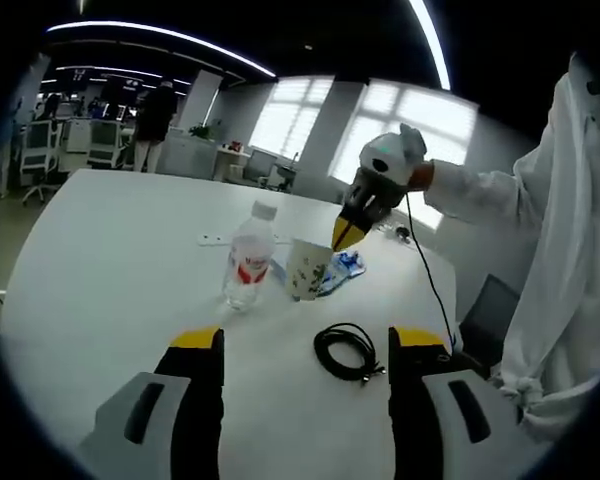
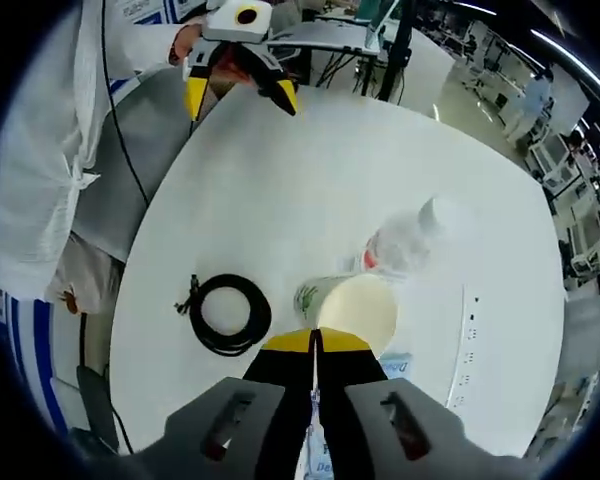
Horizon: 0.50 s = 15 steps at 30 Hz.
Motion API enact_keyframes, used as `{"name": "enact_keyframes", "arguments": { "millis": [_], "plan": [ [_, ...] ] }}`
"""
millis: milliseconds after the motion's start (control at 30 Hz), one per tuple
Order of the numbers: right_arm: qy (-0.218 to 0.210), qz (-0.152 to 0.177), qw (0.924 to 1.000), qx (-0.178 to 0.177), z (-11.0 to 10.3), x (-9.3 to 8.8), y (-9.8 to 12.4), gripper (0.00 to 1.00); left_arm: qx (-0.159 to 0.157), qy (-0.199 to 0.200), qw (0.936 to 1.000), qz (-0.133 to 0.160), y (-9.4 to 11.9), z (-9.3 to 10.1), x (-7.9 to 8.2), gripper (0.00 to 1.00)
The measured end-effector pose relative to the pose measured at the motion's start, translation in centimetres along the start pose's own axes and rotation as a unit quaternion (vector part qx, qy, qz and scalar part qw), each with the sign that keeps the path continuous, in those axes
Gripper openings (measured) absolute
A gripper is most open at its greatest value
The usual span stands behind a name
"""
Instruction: Arrange the tabletop items into an orderly group along one side of the table until the central work area is clear of visible clutter.
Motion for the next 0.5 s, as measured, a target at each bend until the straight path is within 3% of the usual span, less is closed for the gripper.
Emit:
{"name": "enact_keyframes", "arguments": {
  "millis": [500],
  "plan": [
    [0.044, -0.055, 0.9950, -0.072, 2.3, -1.3, -1.3, 0.00, 0.003, 0.004, 1.0000, -0.002, 0.0, 0.0, -0.3, 0.67]
  ]
}}
Point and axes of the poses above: the point that each gripper's makers call its tool centre point, and the gripper's own axes: y roughly backward along the fingers, z roughly to its right, x roughly out of its top, the point moved 5 cm from there along y, roughly backward along the fingers, and after that the axes turned 4 degrees about y, right-handed, at the moved point
